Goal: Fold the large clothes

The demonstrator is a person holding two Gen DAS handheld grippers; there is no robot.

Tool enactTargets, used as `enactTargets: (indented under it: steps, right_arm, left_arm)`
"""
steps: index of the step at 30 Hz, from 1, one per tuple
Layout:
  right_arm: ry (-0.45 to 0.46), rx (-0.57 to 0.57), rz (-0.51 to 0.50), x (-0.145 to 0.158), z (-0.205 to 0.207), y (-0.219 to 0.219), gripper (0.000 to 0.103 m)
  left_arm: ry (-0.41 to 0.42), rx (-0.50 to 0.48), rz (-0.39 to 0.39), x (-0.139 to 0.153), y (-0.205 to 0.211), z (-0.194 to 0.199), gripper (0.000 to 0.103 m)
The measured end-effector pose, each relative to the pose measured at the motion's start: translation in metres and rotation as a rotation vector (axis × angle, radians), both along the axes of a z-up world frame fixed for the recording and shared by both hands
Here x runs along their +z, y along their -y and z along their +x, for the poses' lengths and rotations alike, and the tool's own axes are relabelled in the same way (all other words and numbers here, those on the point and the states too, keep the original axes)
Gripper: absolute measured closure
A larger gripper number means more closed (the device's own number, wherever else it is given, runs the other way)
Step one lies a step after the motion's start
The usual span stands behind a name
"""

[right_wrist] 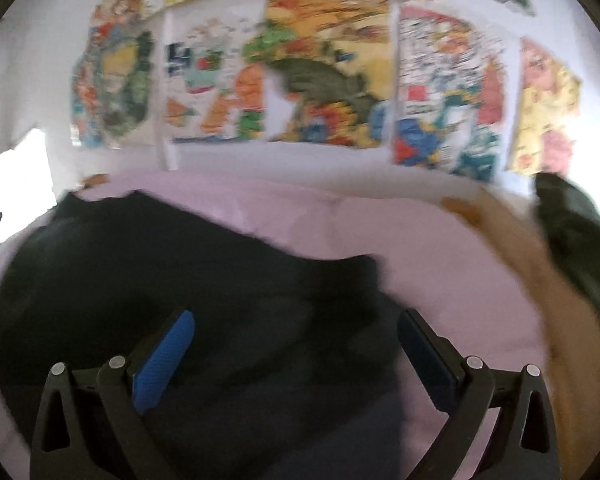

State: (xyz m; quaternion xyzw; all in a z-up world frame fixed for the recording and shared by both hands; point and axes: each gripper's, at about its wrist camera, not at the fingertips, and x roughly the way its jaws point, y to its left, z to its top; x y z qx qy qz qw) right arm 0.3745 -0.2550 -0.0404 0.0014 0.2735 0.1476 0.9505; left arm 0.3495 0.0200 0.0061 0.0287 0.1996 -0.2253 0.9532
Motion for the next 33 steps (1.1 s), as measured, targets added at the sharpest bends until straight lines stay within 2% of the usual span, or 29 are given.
enactTargets:
  steps: [4, 6, 8, 17, 24, 27, 31, 33]
  right_arm:
    - [0.044, 0.083, -0.054, -0.004, 0.004, -0.031, 0.0]
    - [0.057, 0.1, -0.061, -0.005, 0.013, -0.04, 0.0]
    - [0.055, 0.109, -0.069, -0.006, 0.025, -0.043, 0.0]
    - [-0.02, 0.058, -0.101, -0.029, 0.094, -0.038, 0.0]
    - [-0.067, 0.1, -0.139, -0.05, 0.129, -0.037, 0.0]
    - [-0.096, 0.116, -0.125, -0.061, 0.144, -0.033, 0.0]
    - [-0.193, 0.145, -0.036, -0.085, 0.165, -0.024, 0.0]
    - [-0.212, 0.142, -0.008, -0.093, 0.169, -0.021, 0.0]
  left_arm:
    - [-0.013, -0.043, 0.067, -0.012, 0.043, 0.018, 0.003]
    - [-0.019, -0.019, 0.168, -0.022, 0.065, 0.036, 0.003]
    - [-0.026, 0.005, 0.199, -0.029, 0.071, 0.053, 0.003]
    - [-0.166, 0.127, 0.131, -0.043, 0.027, 0.115, 0.001]
    - [-0.325, 0.236, 0.096, -0.054, -0.017, 0.177, 0.001]
    - [-0.384, 0.238, 0.02, -0.064, -0.038, 0.192, 0.001]
    - [-0.404, 0.238, 0.02, -0.079, -0.044, 0.202, 0.001]
    - [-0.412, 0.234, 0.028, -0.085, -0.044, 0.205, 0.001]
